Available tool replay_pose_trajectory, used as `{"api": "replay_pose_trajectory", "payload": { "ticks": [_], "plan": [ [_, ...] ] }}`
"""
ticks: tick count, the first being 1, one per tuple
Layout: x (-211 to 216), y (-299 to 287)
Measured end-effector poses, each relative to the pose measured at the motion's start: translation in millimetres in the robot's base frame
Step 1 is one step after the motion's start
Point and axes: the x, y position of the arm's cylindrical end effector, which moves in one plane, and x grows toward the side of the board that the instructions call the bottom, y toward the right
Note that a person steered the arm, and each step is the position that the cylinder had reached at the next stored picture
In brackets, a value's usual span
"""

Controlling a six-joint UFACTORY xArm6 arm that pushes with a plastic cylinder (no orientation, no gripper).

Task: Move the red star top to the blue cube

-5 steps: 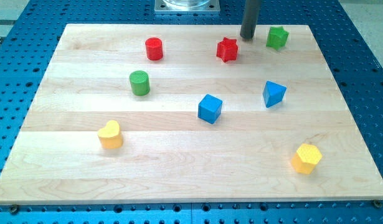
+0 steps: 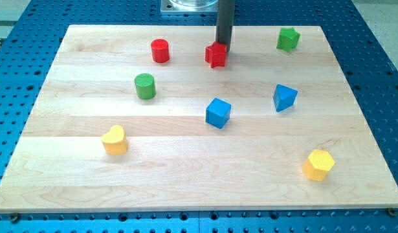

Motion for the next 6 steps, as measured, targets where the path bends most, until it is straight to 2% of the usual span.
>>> {"api": "replay_pose_trajectory", "payload": {
  "ticks": [2,6],
  "plan": [
    [55.2,0.0],
    [76.4,17.7]
  ]
}}
